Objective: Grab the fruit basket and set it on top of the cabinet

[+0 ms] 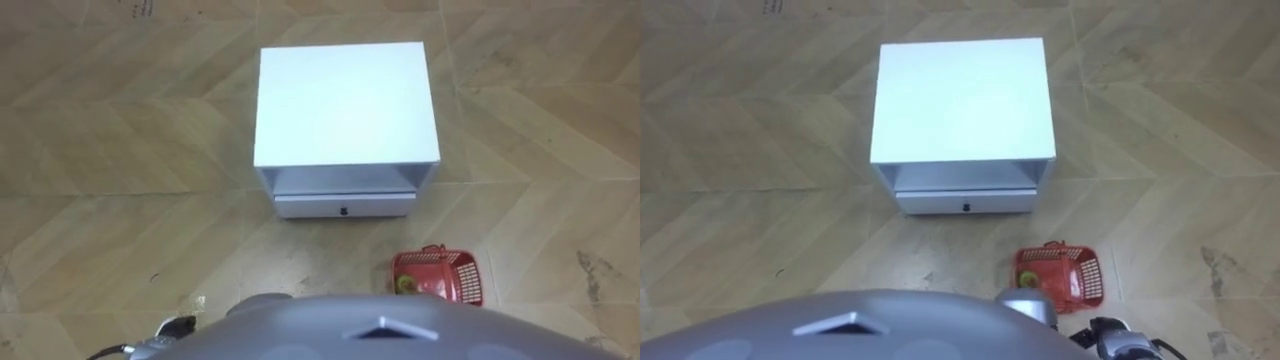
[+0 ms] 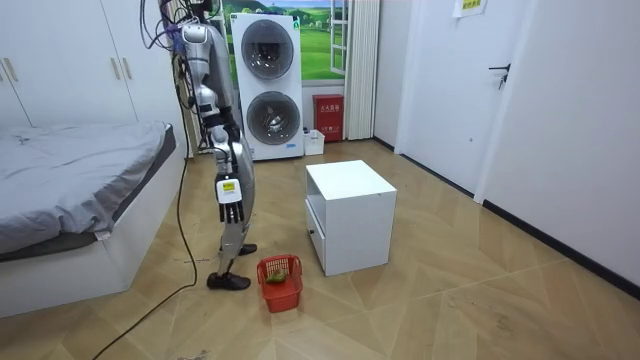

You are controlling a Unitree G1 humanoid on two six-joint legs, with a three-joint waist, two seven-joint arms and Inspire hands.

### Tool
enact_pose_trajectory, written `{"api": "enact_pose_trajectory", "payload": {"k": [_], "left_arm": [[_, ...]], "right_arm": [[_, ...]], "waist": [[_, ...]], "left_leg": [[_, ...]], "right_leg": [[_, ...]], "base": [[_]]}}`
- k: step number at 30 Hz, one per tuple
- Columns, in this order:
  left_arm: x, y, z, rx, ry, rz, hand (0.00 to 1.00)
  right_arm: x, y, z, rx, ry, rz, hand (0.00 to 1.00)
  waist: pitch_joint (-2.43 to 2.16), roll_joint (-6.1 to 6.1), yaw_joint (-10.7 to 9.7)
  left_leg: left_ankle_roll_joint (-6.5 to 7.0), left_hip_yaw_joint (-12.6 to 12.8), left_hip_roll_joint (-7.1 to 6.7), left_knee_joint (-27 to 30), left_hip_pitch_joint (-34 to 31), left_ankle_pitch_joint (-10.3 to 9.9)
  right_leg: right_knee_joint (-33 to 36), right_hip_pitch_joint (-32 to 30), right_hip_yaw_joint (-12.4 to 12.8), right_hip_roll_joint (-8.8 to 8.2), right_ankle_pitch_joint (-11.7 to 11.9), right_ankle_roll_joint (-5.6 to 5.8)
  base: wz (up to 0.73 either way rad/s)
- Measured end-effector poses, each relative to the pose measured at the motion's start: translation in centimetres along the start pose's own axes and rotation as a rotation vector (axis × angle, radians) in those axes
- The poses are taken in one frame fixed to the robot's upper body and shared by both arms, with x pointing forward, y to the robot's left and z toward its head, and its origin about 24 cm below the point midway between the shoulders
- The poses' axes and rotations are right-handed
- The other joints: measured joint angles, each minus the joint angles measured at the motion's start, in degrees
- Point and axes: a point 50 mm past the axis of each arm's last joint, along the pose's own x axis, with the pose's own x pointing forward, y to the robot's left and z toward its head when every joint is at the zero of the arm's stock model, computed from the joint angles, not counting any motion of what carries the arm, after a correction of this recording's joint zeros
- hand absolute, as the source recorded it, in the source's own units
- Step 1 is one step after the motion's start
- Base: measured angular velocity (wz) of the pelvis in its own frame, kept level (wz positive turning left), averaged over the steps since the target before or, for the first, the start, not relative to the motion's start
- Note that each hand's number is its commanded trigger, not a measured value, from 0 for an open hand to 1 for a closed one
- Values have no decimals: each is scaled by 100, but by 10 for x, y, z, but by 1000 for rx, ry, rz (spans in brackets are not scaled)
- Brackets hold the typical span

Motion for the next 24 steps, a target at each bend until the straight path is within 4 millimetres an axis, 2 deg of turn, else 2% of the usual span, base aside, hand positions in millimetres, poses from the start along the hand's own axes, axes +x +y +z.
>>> {"api": "enact_pose_trajectory", "payload": {"k": [2,3,4,5,6,7,8,9,10,11,13,14,15,16,17,18,19,20,21,22,24], "left_arm": [[0,5,2,-7,-5,11,0],[0,9,1,-19,-6,20,0],[0,16,-2,-25,-9,38,0],[0,18,-3,-30,-10,46,0],[0,21,-3,-29,-16,56,0],[0,23,0,-25,-32,63,0],[-1,25,6,-24,-52,81,0],[-1,27,9,-23,-62,91,0],[-1,31,18,-26,-85,111,0],[-1,33,24,-22,-97,120,0],[-3,43,55,-20,-171,164,0],[-4,46,64,-20,-192,177,0],[-7,53,82,-36,-236,207,0],[-10,55,94,-46,-267,225,0],[-10,56,96,-49,-275,229,0],[-11,57,100,-52,-286,239,0],[-10,59,97,-47,-279,247,0],[-10,60,96,-49,-273,253,0],[-10,62,94,-36,-263,269,0],[-10,61,93,-20,-258,280,0],[-9,61,91,-23,-252,282,0]], "right_arm": [[0,-1,3,12,-13,-2,0],[0,-2,7,12,-27,-5,0],[0,0,3,16,-25,0,0],[0,1,1,23,-22,2,0],[0,-2,4,53,-28,-7,0],[-1,-7,15,80,-61,-26,0],[-2,-11,30,112,-106,-44,0],[-3,-13,40,128,-133,-50,0],[-6,-16,59,168,-190,-55,0],[-8,-17,67,186,-214,-57,0],[-18,-23,108,230,-324,-69,0],[-21,-25,117,241,-350,-73,0],[-26,-29,134,266,-402,-84,0],[-31,-34,146,291,-448,-100,0],[-34,-35,151,301,-468,-104,0],[-38,-37,161,328,-498,-106,0],[-41,-39,166,349,-514,-120,0],[-42,-40,168,364,-522,-129,0],[-44,-45,171,401,-532,-145,0],[-46,-52,172,434,-537,-168,0],[-50,-62,176,476,-557,-211,0]], "waist": [[-11,-60,-29],[-11,-74,-7],[3,-194,-30],[-8,-251,-24],[-51,-321,41],[-74,-322,79],[-100,-365,80],[-93,-397,87],[-60,-462,73],[-60,-476,76],[-7,-545,132],[6,-562,158],[32,-610,208],[52,-582,232],[53,-592,243],[60,-600,256],[64,-606,291],[66,-614,299],[96,-667,300],[111,-692,303],[121,-708,298]], "left_leg": [[105,37,-81,10,-182,49],[163,102,-92,53,-275,43],[226,109,-146,182,-355,4],[253,108,-176,239,-392,-17],[282,114,-211,388,-571,-39],[289,124,-213,558,-875,-42],[296,128,-212,805,-1260,-38],[301,128,-212,961,-1489,-41],[320,126,-213,1302,-1949,-53],[325,126,-213,1488,-2195,-57],[322,117,-220,2244,-3267,-84],[310,117,-220,2489,-3566,-111],[282,132,-235,3004,-4162,-173],[268,114,-226,3525,-4646,-211],[251,121,-231,3728,-4822,-240],[179,127,-238,4095,-5130,-305],[145,127,-234,4455,-5413,-347],[131,127,-242,4626,-5555,-377],[95,143,-283,4941,-5824,-487],[33,176,-336,5231,-6086,-561],[41,305,-345,5671,-6478,-635]], "right_leg": [[316,-292,32,-132,9,-1],[815,-513,90,-220,2,-16],[1698,-647,181,-337,26,-59],[2095,-643,239,-371,47,-94],[2717,-621,331,-381,83,-143],[3055,-620,396,-351,141,-170],[3128,-591,421,-336,245,-183],[3100,-556,437,-337,276,-170],[2989,-453,457,-334,316,-118],[2950,-433,465,-329,323,-99],[2755,-383,665,-167,283,-33],[2712,-397,689,-144,251,-10],[2632,-413,672,-152,62,24],[2680,-474,630,-132,-897,54],[2808,-528,640,-124,-1266,46],[3282,-736,651,-141,-1737,-50],[3978,-1056,666,-176,-1995,-110],[4305,-1205,683,-192,-2100,-157],[4963,-1508,711,-268,-2240,-132],[5604,-1827,763,-354,-2252,-115],[6484,-2234,865,-458,-2253,-113]], "base": [[3],[13],[17],[19],[0],[0],[0],[11],[13],[23],[27],[22],[23],[25],[24],[15],[13],[16],[23],[26],[33]]}}
